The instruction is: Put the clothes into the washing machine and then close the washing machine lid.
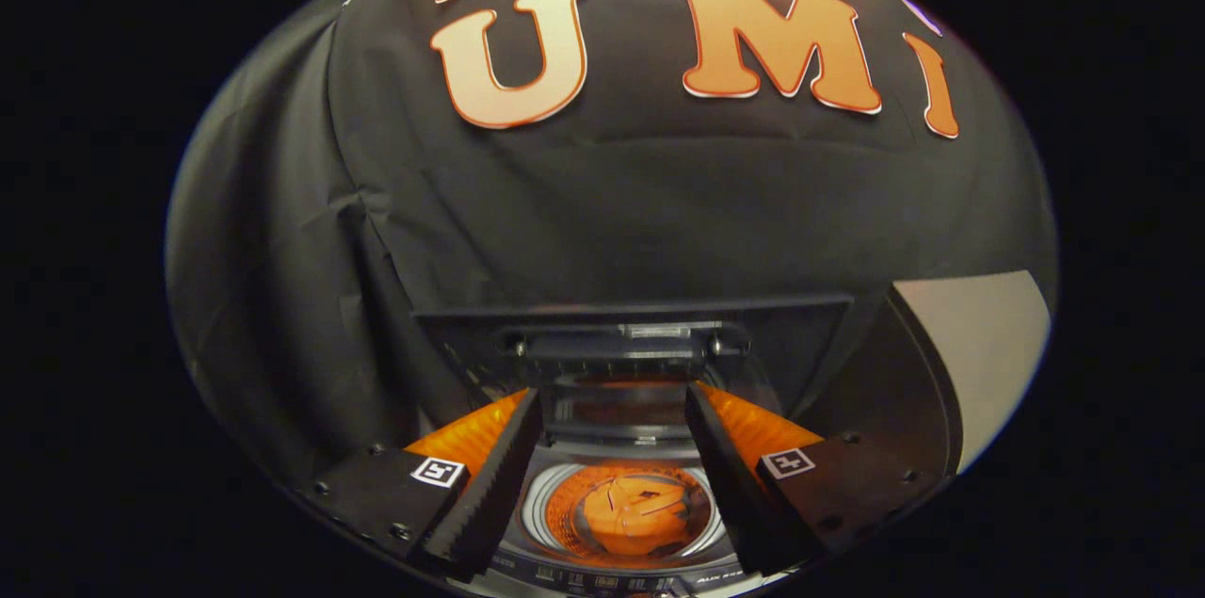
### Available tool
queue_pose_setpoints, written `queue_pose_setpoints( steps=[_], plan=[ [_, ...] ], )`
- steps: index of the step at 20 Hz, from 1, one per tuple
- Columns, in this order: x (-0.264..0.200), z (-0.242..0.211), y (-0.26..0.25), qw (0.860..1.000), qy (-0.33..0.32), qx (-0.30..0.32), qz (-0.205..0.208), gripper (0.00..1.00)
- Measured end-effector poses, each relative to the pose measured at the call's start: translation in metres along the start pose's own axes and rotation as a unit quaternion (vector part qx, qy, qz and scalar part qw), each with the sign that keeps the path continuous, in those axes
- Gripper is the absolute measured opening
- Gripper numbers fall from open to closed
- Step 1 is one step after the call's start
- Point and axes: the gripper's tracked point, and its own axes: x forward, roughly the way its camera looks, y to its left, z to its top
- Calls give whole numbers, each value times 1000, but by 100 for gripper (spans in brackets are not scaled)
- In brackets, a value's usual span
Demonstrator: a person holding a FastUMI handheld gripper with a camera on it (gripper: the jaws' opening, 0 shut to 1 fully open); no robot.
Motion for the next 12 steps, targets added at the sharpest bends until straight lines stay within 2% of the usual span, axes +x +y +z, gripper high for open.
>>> queue_pose_setpoints(
  steps=[8, 12],
  plan=[
    [31, 58, -11, 1000, -31, 3, 0, 99],
    [57, 67, -14, 1000, -28, -6, -3, 99]
  ],
)
